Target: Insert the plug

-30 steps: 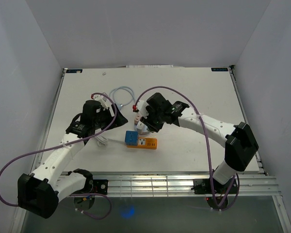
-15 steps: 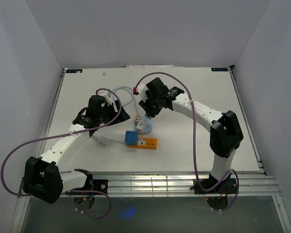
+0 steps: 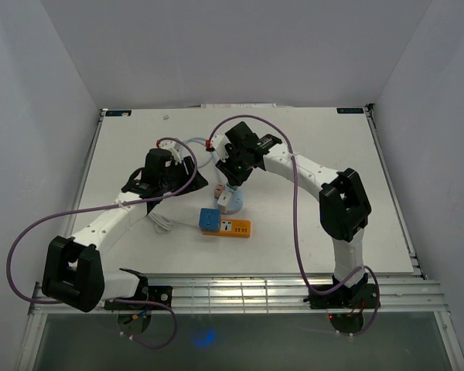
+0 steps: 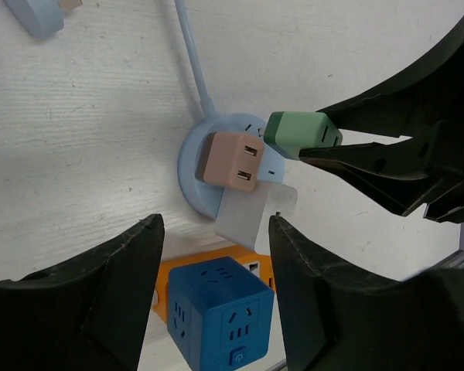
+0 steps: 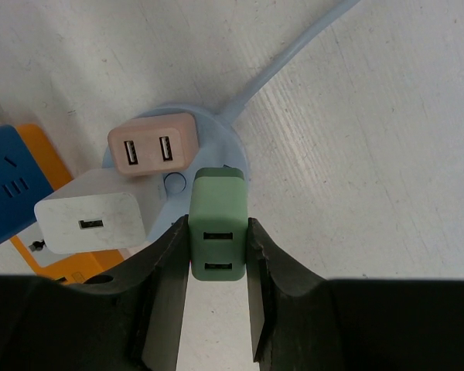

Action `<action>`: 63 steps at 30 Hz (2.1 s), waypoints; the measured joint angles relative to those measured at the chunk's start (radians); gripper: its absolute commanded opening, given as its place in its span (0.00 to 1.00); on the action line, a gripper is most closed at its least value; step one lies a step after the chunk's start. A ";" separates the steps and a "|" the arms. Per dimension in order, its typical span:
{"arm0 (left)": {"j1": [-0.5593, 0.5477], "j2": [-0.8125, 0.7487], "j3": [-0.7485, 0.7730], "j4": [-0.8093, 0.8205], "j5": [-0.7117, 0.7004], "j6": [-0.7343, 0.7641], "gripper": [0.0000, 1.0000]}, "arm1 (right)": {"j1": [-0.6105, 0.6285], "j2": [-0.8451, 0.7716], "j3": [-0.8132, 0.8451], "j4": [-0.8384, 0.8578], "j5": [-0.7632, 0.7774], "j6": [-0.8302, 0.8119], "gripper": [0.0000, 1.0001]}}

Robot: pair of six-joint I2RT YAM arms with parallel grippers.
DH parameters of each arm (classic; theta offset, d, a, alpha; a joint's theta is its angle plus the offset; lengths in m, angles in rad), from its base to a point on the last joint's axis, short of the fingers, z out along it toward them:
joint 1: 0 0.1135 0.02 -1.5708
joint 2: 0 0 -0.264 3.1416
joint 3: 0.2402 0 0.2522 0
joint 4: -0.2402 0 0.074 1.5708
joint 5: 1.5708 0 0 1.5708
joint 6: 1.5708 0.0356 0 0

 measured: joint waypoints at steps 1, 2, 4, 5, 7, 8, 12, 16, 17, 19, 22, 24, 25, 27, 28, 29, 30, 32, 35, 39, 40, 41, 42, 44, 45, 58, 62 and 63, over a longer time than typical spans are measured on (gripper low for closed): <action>0.000 0.002 0.000 0.000 0.000 0.000 0.66 | 0.000 0.004 0.001 -0.002 -0.002 -0.002 0.08; 0.000 0.003 0.000 0.002 0.000 0.000 0.65 | 0.000 0.007 0.001 -0.006 -0.002 -0.004 0.08; 0.000 0.004 0.000 0.009 -0.001 0.001 0.64 | 0.000 0.012 0.001 -0.011 -0.005 -0.008 0.08; 0.000 0.004 0.000 0.013 -0.001 0.001 0.63 | 0.000 0.013 0.001 -0.013 -0.006 -0.011 0.08; 0.000 0.006 0.000 0.021 -0.001 0.002 0.62 | 0.000 0.016 0.001 -0.017 -0.010 -0.020 0.08; 0.000 0.008 0.000 0.024 -0.001 0.002 0.61 | 0.000 0.016 0.001 -0.019 -0.010 -0.026 0.08; 0.001 0.013 0.000 0.028 -0.001 0.005 0.60 | 0.000 0.016 0.001 -0.022 -0.018 -0.047 0.08; 0.001 0.013 0.000 0.028 -0.001 0.011 0.59 | 0.000 0.016 -0.002 -0.010 -0.031 -0.064 0.08; 0.001 0.013 0.000 0.028 0.000 0.012 0.59 | 0.000 0.016 -0.004 -0.005 -0.034 -0.068 0.08; 0.001 0.013 0.000 0.027 0.000 0.016 0.58 | 0.000 0.016 -0.009 0.002 -0.037 -0.077 0.08; 0.001 0.013 0.000 0.027 0.000 0.020 0.58 | 0.001 0.016 -0.014 0.003 -0.039 -0.084 0.08; 0.001 0.013 0.000 0.027 0.000 0.023 0.57 | 0.003 0.017 -0.014 0.003 -0.039 -0.090 0.08; 0.001 0.012 0.000 0.027 0.000 0.024 0.57 | 0.005 0.017 -0.014 0.004 -0.038 -0.094 0.08; 0.001 0.012 0.000 0.027 0.000 0.027 0.57 | 0.007 0.018 -0.014 0.003 -0.037 -0.101 0.08; 0.001 0.012 0.000 0.027 0.000 0.028 0.57 | 0.008 0.019 -0.014 0.003 -0.037 -0.104 0.08; 0.001 0.012 0.000 0.027 0.000 0.029 0.57 | 0.010 0.021 -0.014 0.003 -0.036 -0.105 0.08; 0.001 0.012 0.000 0.027 0.000 0.029 0.56 | 0.012 0.022 -0.014 0.003 -0.035 -0.106 0.08; 0.001 0.012 0.000 0.027 0.000 0.031 0.56 | 0.013 0.026 -0.014 0.003 -0.035 -0.108 0.08; 0.001 0.012 0.000 0.026 0.000 0.031 0.55 | 0.018 0.031 -0.014 0.004 -0.034 -0.109 0.08; 0.001 0.012 0.000 0.025 0.001 0.034 0.54 | 0.020 0.031 -0.014 0.004 -0.033 -0.112 0.08; 0.001 0.011 0.000 0.024 0.000 0.034 0.54 | 0.020 0.031 -0.014 0.004 -0.031 -0.112 0.08; 0.001 0.011 0.000 0.023 0.001 0.035 0.54 | 0.021 0.032 -0.014 0.004 -0.027 -0.113 0.08; 0.001 0.011 0.000 0.023 0.001 0.035 0.54 | 0.023 0.032 -0.014 0.004 -0.023 -0.113 0.08; 0.001 0.009 0.000 0.020 0.001 0.037 0.54 | 0.027 0.032 -0.014 0.003 -0.007 -0.116 0.08; 0.001 0.008 0.000 0.019 0.001 0.037 0.54 | 0.029 0.032 -0.013 0.002 0.000 -0.119 0.08; 0.001 0.007 0.000 0.017 0.001 0.042 0.53 | 0.038 0.032 -0.013 0.002 0.045 -0.134 0.08; 0.001 0.007 0.000 0.016 0.001 0.042 0.52 | 0.038 0.032 -0.013 0.002 0.044 -0.133 0.08; 0.001 0.007 0.000 0.016 0.001 0.042 0.52 | 0.038 0.032 -0.013 0.002 0.043 -0.133 0.08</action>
